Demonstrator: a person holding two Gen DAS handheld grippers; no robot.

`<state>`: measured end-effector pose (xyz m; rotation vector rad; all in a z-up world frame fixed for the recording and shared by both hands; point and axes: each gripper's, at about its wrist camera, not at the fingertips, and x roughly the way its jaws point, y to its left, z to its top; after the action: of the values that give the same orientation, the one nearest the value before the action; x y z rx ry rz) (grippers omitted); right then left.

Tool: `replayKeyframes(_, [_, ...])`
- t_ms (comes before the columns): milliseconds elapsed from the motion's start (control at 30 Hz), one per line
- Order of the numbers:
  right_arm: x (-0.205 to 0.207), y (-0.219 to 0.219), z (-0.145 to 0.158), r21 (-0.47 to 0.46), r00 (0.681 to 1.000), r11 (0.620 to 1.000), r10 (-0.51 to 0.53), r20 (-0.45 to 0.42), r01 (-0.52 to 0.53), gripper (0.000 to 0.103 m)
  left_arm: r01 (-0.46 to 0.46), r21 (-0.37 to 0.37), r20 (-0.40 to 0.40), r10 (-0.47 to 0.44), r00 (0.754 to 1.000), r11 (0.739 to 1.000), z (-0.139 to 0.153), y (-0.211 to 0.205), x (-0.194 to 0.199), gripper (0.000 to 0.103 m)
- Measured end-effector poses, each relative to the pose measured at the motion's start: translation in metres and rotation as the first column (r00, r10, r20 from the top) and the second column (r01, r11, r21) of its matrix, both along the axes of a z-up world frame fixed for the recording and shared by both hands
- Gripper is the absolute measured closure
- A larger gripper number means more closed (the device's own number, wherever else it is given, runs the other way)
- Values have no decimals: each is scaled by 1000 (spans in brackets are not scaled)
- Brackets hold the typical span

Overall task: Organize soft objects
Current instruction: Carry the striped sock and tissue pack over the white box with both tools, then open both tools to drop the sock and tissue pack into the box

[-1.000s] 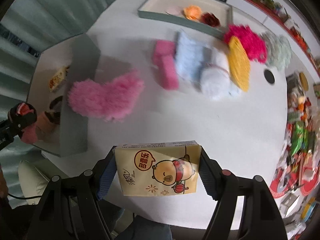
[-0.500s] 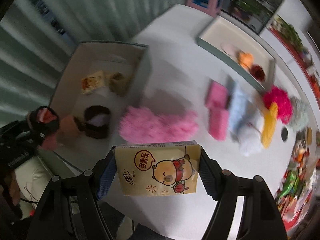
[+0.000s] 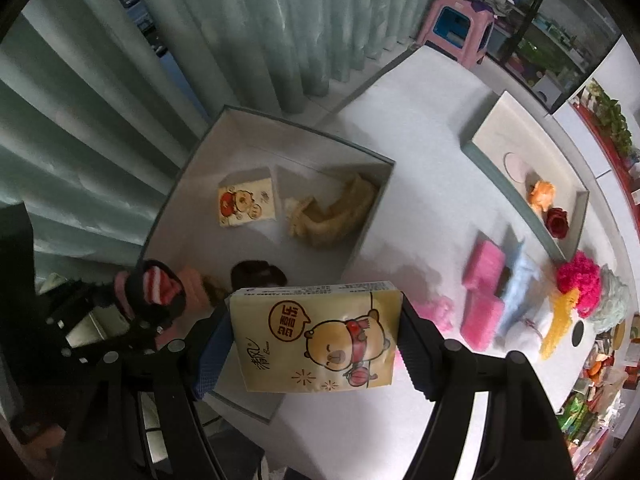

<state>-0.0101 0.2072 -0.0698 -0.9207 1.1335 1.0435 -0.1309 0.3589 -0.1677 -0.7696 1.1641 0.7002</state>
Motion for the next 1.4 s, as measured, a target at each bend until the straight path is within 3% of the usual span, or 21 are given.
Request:
replayKeyframes(433, [3,22,-17,-22,994,997,-79,-75,78,26,10,-15,-32,-10,999,1000,-18,5,3,54])
replayKeyframes(1400, [-3,33,-46,-105,997,992,-69,-41,64,26,31,-69,-30,-33,999,997,-41,10,4,54])
